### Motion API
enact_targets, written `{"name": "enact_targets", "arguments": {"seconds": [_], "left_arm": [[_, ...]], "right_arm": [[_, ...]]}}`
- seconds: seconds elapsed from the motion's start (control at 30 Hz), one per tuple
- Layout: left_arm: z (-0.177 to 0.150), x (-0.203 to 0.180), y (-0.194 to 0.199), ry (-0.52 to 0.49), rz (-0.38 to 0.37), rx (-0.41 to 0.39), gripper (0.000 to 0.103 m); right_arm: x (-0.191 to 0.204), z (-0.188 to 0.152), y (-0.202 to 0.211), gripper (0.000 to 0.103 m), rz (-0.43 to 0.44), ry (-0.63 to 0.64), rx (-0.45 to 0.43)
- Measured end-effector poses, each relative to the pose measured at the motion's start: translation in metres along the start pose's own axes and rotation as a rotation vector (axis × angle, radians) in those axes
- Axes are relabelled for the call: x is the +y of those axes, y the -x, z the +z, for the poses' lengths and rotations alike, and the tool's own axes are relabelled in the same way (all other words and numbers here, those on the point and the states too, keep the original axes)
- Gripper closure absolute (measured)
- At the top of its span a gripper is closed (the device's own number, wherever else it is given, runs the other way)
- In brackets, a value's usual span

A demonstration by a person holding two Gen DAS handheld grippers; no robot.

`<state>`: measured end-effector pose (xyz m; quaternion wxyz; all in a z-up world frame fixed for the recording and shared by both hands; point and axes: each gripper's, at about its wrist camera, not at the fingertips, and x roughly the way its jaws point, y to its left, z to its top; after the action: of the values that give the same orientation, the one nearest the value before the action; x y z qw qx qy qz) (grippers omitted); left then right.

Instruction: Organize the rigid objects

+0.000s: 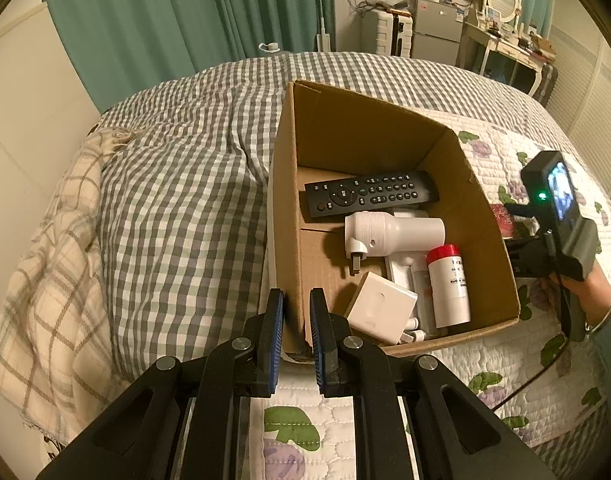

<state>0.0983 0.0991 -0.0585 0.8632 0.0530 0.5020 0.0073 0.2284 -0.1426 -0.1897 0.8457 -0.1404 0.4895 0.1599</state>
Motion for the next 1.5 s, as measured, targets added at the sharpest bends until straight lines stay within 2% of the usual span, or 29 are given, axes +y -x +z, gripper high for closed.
{"name": "enact_targets", "arguments": {"seconds": [0.07, 0.1, 0.33, 0.37, 0.4, 0.53, 0.57, 0.63, 0.67, 0.7, 0.8, 0.93, 1.0, 1.13, 1.27, 1.5], "left_arm": [[0.000, 0.000, 0.000, -0.002, 0.001, 0.000, 0.091], [0.000, 0.000, 0.000, -0.002, 0.000, 0.000, 0.091], [0.001, 0.001, -0.001, -0.001, 0.000, 0.003, 0.091], [0.001, 0.001, -0.001, 0.000, -0.001, 0.003, 0.091], [0.001, 0.001, -0.001, 0.001, -0.001, 0.003, 0.091], [0.002, 0.001, -0.001, 0.003, -0.003, 0.004, 0.091], [0.002, 0.001, -0.001, 0.002, -0.003, 0.003, 0.091], [0.002, 0.001, -0.001, 0.004, -0.005, 0.004, 0.091], [0.002, 0.000, -0.001, 0.005, -0.007, 0.004, 0.091], [0.001, 0.000, 0.000, 0.006, -0.009, 0.003, 0.091], [0.000, 0.001, 0.001, 0.010, -0.018, -0.001, 0.091], [-0.002, 0.003, 0.001, 0.009, -0.028, -0.003, 0.091], [-0.002, 0.004, 0.001, 0.008, -0.029, -0.005, 0.091], [-0.002, 0.003, 0.001, 0.006, -0.029, -0.005, 0.091], [-0.002, 0.003, 0.001, 0.007, -0.028, -0.005, 0.091], [-0.003, 0.004, 0.002, 0.015, -0.038, -0.008, 0.091]], "right_arm": [[-0.004, 0.002, -0.009, 0.008, 0.011, -0.029, 0.030], [-0.007, 0.001, -0.008, 0.012, 0.015, -0.041, 0.020], [-0.005, -0.005, 0.014, 0.014, -0.001, -0.060, -0.026], [-0.004, -0.007, 0.021, 0.024, -0.003, -0.060, -0.046], [-0.003, -0.008, 0.029, 0.028, -0.004, -0.058, -0.060], [0.002, -0.001, 0.067, 0.033, -0.005, -0.031, -0.120], [0.005, 0.002, 0.078, 0.088, 0.007, -0.016, -0.138], [0.011, 0.009, 0.097, 0.088, -0.043, 0.026, -0.176], [0.013, 0.014, 0.108, 0.093, 0.022, 0.018, -0.190], [0.015, 0.018, 0.111, 0.094, 0.035, 0.018, -0.172], [0.027, 0.022, 0.111, 0.094, -0.021, 0.074, -0.170], [0.024, 0.019, 0.103, 0.094, 0.020, 0.043, -0.150], [0.026, 0.020, 0.110, 0.094, 0.018, 0.050, -0.173], [0.035, 0.038, 0.148, 0.094, 0.056, 0.092, -0.273], [0.069, 0.064, 0.182, 0.094, 0.123, 0.167, -0.364], [0.135, 0.077, 0.150, 0.094, 0.163, 0.247, -0.376]]}}
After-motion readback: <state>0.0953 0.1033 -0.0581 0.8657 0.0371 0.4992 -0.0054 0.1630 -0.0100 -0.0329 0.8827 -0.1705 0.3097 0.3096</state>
